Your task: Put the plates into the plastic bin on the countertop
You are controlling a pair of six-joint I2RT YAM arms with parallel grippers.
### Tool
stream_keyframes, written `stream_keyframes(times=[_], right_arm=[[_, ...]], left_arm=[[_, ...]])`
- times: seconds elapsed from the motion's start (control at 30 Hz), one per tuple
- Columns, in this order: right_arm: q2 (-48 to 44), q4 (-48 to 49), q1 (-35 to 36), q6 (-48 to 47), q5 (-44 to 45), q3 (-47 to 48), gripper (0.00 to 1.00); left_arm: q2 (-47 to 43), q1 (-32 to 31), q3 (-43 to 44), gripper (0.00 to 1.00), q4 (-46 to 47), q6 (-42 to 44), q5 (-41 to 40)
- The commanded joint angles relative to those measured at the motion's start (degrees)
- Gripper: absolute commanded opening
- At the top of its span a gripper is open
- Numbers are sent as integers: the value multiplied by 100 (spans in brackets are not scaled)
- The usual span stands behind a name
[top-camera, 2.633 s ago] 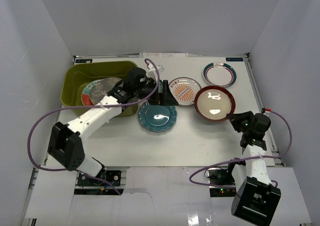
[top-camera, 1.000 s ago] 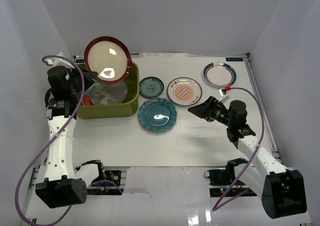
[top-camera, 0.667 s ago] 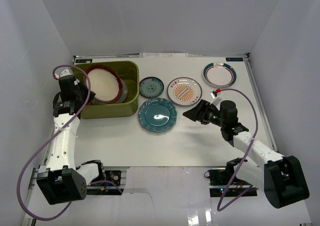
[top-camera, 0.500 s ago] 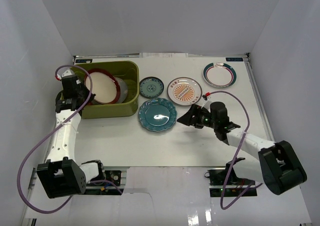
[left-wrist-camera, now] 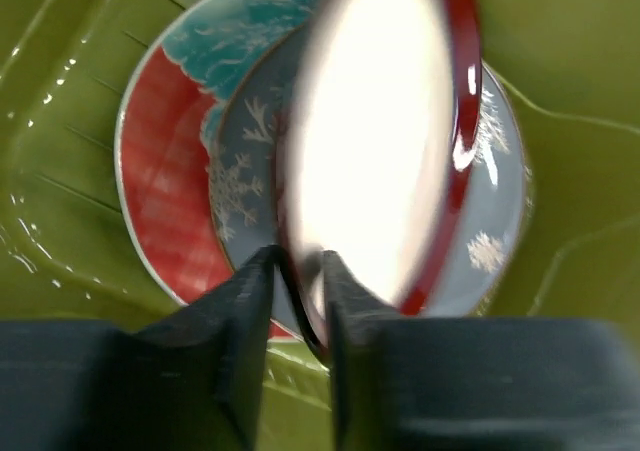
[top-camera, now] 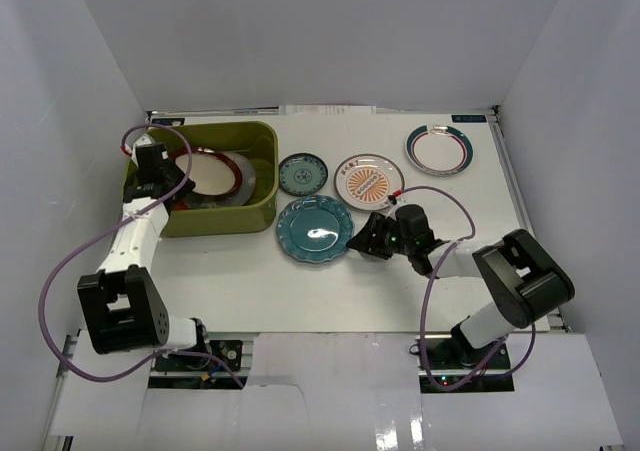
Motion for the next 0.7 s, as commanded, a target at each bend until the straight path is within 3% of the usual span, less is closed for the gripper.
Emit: stream_keyframes(times=[0.0,0.1,0.13,0.3,0.47,0.67], right_arm=[[351,700,22,270,309,253,55],[563,762,31,394,493,350,54],[659,779,31,429,537,385,55],[1142,1208,22,815,441,491,57],[1555,1736,13,1316,432,343,50],[1934,2887,13,2072,204,-122,13]], left_arm=[[166,-8,194,40,283,64,-144],[325,-8,212,56,239,117,-171],[404,-8,221,66,222,161,-171],[598,-8,212,91,20,179,-188],[3,-8,107,95,28,126,-189],[-1149,-34,98,97,178,-6,636]])
